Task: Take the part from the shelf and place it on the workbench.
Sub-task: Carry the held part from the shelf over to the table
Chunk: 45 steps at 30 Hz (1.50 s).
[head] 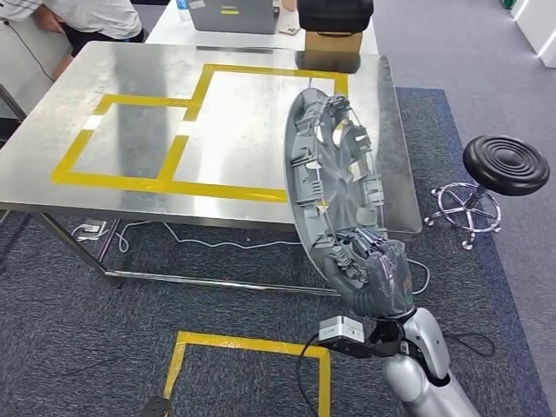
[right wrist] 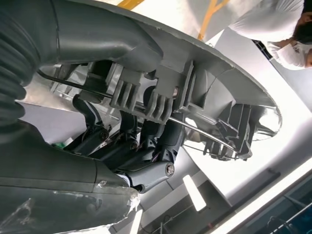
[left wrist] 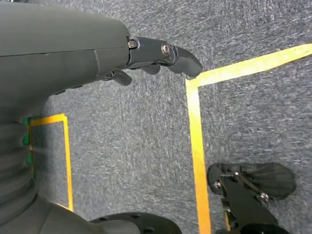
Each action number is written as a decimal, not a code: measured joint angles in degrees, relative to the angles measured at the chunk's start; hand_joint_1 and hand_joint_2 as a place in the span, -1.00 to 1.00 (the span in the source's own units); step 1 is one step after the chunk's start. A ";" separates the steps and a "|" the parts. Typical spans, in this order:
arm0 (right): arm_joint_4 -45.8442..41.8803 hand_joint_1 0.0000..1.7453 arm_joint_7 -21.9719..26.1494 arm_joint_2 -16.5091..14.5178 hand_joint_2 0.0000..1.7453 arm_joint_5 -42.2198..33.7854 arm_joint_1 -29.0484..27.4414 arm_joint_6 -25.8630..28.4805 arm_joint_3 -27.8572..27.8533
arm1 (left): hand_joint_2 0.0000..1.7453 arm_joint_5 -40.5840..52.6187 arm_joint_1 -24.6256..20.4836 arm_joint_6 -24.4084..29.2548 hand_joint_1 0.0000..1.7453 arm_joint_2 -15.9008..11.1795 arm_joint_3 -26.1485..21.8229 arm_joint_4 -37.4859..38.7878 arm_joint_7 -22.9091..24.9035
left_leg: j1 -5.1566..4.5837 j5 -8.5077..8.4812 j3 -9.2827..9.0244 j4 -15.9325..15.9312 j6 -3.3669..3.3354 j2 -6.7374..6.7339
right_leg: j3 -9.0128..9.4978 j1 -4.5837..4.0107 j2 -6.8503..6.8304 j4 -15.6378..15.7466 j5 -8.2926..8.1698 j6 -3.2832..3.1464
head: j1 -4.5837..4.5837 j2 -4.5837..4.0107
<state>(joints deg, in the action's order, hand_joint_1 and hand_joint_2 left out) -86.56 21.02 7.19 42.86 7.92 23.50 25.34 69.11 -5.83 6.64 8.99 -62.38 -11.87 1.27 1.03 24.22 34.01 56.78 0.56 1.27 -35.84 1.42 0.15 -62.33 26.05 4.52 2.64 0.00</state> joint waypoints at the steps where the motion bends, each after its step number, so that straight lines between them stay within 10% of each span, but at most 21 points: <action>1: 0.03 1.00 0.01 0.00 1.00 0.01 0.01 0.00 0.02 | 1.00 0.00 -0.03 0.00 -1.00 -0.03 0.00 0.00 0.00 | -0.01 0.17 0.11 0.29 0.45 0.14 | 1.11 0.06 0.21 2.29 -0.64 -0.20 | -0.06 0.00; 6: 0.07 1.00 -0.01 0.05 1.00 0.01 0.04 0.01 0.01 | 1.00 0.00 0.13 0.02 -1.00 -0.08 0.00 0.00 0.00 | 0.07 0.91 0.82 1.19 1.93 -0.10 | 1.27 -0.18 0.45 2.96 -0.54 -2.63 | 0.26 0.00; 11: 0.08 1.00 -0.08 0.05 1.00 0.02 -0.09 0.02 0.01 | 1.00 0.00 0.08 0.07 -1.00 0.00 0.00 0.00 0.00 | -0.01 7.10 9.02 16.78 2.25 -0.55 | 1.51 -0.27 0.06 3.03 -0.22 -3.55 | 0.49 0.00; 16: 0.08 1.00 -0.08 0.05 1.00 0.00 -0.06 0.02 0.01 | 1.00 0.00 0.02 0.08 -1.00 -0.06 0.00 0.00 0.01 | -0.18 -0.78 3.26 3.69 1.34 -1.02 | 2.35 -0.56 0.19 2.93 0.60 -2.82 | 0.55 0.00; 21: 0.04 1.00 -0.04 0.05 1.00 0.03 -0.01 0.04 0.02 | 1.00 -0.01 0.01 0.07 -1.00 -0.07 0.00 0.00 0.17 | -0.29 -0.48 2.03 0.94 -0.07 -0.95 | 2.26 -0.59 -0.01 2.60 1.49 -1.19 | 0.35 0.00; 25: 0.03 1.00 -0.03 0.05 1.00 0.01 -0.03 0.05 0.03 | 1.00 0.00 -0.05 0.09 -1.00 -0.11 0.00 0.00 0.20 | -0.44 -0.13 1.61 0.83 -1.07 -0.78 | -4.40 -0.56 0.02 -10.37 7.32 -0.69 | -0.27 0.00; 27: 0.03 1.00 -0.02 0.05 1.00 0.01 -0.08 0.04 0.03 | 1.00 0.00 0.01 0.09 -1.00 -0.09 0.00 0.00 0.20 | -0.60 0.08 1.34 0.85 -1.19 -0.62 | -6.37 -0.60 0.03 -13.09 6.90 -0.76 | -0.28 0.00; 31: 0.04 1.00 -0.04 0.13 1.00 0.02 0.00 0.04 0.01 | 1.00 0.00 0.01 0.06 -1.00 -0.05 0.00 0.00 0.20 | -0.80 0.70 0.55 0.97 -0.62 -0.19 | -0.65 -0.76 0.12 0.06 -0.54 -1.51 | -0.34 0.00; 37: 0.02 1.00 -0.04 0.22 1.00 0.12 0.18 0.04 -0.03 | 1.00 0.00 -0.03 0.07 -1.00 -0.12 0.00 0.00 0.19 | -0.74 2.12 1.41 2.69 1.29 -0.31 | 1.01 -0.71 0.23 3.48 -0.98 -3.21 | 0.09 0.00; 41: 0.03 1.00 -0.06 0.22 1.00 0.15 0.24 0.02 -0.01 | 1.00 -0.01 -0.05 0.09 -1.00 -0.09 0.00 0.00 0.17 | -0.47 7.52 8.27 15.57 2.23 -0.50 | 1.31 -0.54 -0.01 3.67 -0.79 -3.74 | 0.51 0.00; 43: 0.03 1.00 -0.06 0.22 1.00 0.18 0.25 0.01 0.00 | 1.00 -0.01 0.05 0.09 -1.00 -0.09 0.00 0.00 0.17 | -0.36 5.59 8.55 15.30 2.38 -0.53 | 1.54 -0.43 0.02 3.66 -0.60 -3.59 | 0.52 0.00; 45: 0.03 1.00 -0.07 0.22 1.00 0.19 0.27 0.00 0.01 | 1.00 -0.01 0.02 0.09 -1.00 -0.13 0.00 0.01 0.17 | -0.15 1.35 5.28 8.40 2.51 -0.72 | 1.95 -0.33 0.09 3.63 -0.25 -3.11 | 0.55 0.00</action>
<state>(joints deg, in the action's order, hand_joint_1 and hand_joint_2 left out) -86.53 20.96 7.41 43.05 8.19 23.50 25.35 69.10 -5.81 6.73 8.87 -62.38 -11.86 1.44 0.88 25.57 39.29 65.18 3.07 0.55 -33.89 1.09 0.24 -58.70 25.80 1.42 3.20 0.00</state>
